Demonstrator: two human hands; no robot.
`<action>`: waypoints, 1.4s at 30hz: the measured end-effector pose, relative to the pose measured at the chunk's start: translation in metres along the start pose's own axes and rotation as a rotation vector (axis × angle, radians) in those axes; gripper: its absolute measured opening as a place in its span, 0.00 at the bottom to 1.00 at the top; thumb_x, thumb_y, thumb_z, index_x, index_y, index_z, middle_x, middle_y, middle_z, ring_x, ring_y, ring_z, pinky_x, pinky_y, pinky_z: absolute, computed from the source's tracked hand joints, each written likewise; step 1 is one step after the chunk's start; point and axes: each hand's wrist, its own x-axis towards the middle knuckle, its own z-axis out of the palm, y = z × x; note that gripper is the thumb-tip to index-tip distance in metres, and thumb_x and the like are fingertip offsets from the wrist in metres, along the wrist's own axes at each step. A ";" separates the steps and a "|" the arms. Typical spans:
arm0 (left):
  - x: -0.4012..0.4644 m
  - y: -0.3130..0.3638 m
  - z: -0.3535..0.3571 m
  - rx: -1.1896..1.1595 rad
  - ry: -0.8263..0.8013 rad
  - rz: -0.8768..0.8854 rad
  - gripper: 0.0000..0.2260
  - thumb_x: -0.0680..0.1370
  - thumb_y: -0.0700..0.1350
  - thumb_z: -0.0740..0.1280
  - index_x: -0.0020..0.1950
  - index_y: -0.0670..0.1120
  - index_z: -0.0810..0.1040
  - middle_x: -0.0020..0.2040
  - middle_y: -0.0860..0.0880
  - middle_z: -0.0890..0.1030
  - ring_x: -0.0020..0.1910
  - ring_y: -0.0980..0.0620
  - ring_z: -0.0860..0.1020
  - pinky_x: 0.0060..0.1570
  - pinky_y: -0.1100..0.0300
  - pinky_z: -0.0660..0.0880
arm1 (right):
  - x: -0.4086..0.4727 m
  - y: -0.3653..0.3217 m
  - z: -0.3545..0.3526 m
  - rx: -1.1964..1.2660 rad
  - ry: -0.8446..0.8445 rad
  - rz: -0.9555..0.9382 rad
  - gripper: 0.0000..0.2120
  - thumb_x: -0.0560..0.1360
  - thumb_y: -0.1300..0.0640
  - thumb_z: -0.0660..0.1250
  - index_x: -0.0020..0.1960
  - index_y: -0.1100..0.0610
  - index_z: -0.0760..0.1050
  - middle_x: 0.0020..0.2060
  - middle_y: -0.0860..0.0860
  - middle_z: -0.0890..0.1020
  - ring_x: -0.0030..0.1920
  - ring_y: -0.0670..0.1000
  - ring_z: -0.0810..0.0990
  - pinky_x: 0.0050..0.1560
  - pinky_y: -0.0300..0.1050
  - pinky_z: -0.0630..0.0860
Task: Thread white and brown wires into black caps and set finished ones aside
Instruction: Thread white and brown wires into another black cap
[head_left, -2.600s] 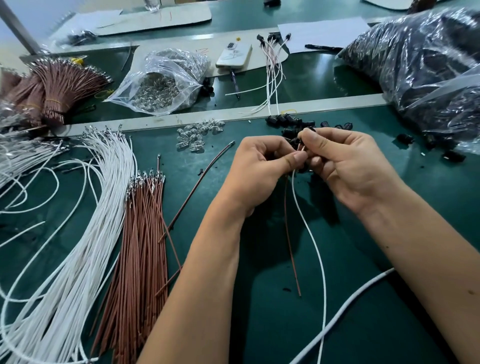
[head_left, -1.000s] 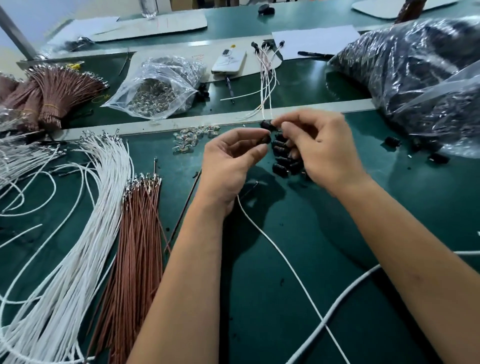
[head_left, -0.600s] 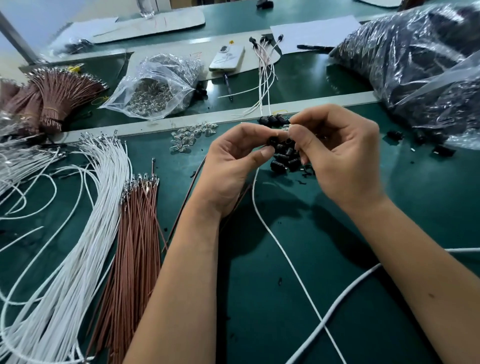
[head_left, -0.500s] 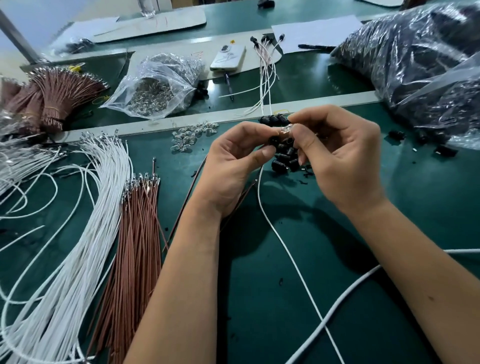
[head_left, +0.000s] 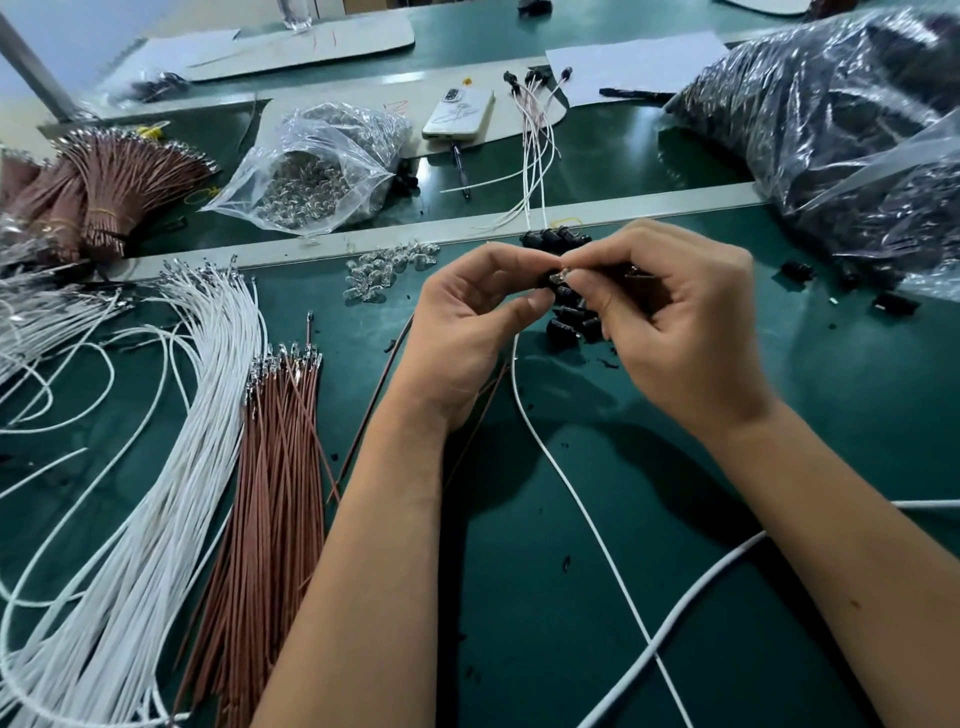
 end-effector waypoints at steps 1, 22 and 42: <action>0.000 0.000 0.000 0.017 0.007 -0.006 0.10 0.75 0.27 0.68 0.51 0.39 0.80 0.50 0.40 0.83 0.51 0.47 0.81 0.57 0.56 0.76 | 0.000 0.000 0.000 -0.017 -0.008 -0.001 0.02 0.78 0.64 0.74 0.50 0.63 0.85 0.41 0.51 0.85 0.42 0.46 0.82 0.46 0.36 0.75; -0.004 0.007 -0.002 0.177 0.081 -0.052 0.10 0.69 0.26 0.74 0.44 0.39 0.83 0.40 0.44 0.86 0.39 0.50 0.85 0.45 0.61 0.79 | -0.002 0.025 -0.001 0.341 -0.216 0.272 0.02 0.77 0.65 0.73 0.48 0.61 0.84 0.32 0.58 0.83 0.28 0.53 0.79 0.30 0.42 0.77; -0.004 0.012 0.002 0.139 0.091 -0.039 0.10 0.69 0.25 0.74 0.45 0.36 0.81 0.43 0.44 0.87 0.42 0.49 0.86 0.47 0.58 0.81 | -0.001 0.023 -0.001 0.508 -0.200 0.444 0.02 0.78 0.62 0.74 0.47 0.61 0.84 0.35 0.58 0.85 0.30 0.52 0.82 0.29 0.41 0.77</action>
